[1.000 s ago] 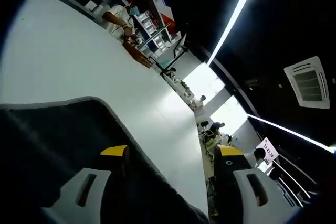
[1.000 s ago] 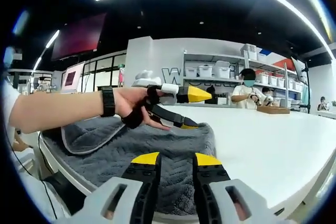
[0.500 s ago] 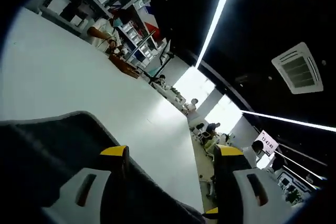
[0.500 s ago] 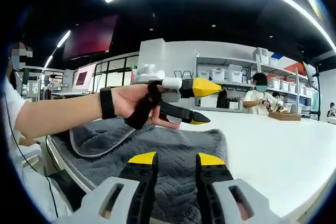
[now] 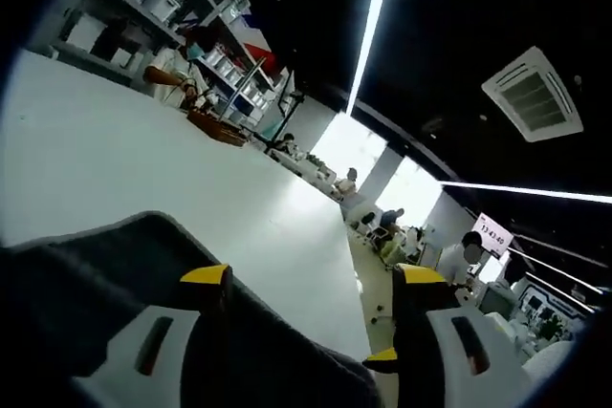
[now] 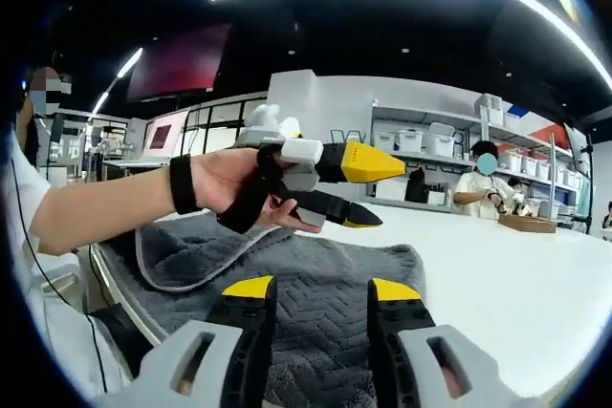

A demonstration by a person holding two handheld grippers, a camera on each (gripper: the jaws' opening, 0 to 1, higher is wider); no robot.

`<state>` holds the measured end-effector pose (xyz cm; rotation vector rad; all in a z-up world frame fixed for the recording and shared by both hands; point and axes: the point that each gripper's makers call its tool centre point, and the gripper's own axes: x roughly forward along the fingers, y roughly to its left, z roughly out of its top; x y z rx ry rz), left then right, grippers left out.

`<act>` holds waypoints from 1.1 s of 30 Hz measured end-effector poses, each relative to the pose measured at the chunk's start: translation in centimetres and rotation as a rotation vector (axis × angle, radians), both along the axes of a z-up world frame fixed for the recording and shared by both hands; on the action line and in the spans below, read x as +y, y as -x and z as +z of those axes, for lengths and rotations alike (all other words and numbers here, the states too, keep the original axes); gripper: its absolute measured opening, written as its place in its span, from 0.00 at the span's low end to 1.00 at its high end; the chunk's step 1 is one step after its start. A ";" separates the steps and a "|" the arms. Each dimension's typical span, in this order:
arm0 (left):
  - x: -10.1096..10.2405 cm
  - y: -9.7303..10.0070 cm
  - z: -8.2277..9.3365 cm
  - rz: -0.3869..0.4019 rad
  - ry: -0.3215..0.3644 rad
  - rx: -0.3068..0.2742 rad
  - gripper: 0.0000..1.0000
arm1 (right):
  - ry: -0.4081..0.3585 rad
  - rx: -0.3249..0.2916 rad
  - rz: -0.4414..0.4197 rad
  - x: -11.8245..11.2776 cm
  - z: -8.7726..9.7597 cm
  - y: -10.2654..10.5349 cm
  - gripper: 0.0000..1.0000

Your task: Open the folded towel by lifting each exposed corner and separating the folded layers until the towel lies flat within the target outline without major curled edges

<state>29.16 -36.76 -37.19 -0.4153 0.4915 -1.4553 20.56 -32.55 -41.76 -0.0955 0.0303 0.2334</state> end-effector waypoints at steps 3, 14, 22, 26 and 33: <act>0.3 0.2 0.5 -0.002 0.009 -0.011 0.67 | 0.000 0.004 0.007 0.2 -0.1 0.0 0.34; 1.6 2.3 0.9 -0.015 -0.008 -0.097 0.66 | 0.005 -0.007 0.061 1.2 -0.3 -0.1 0.38; 3.4 3.2 0.8 -0.015 -0.035 -0.149 0.65 | 0.006 -0.007 0.092 1.9 -0.3 0.0 0.43; 4.1 3.8 0.9 -0.012 -0.042 -0.177 0.65 | 0.019 -0.005 0.117 2.6 -0.2 0.0 0.45; 5.4 4.5 0.9 -0.012 -0.054 -0.221 0.64 | 0.035 -0.005 0.143 3.1 0.0 0.1 0.44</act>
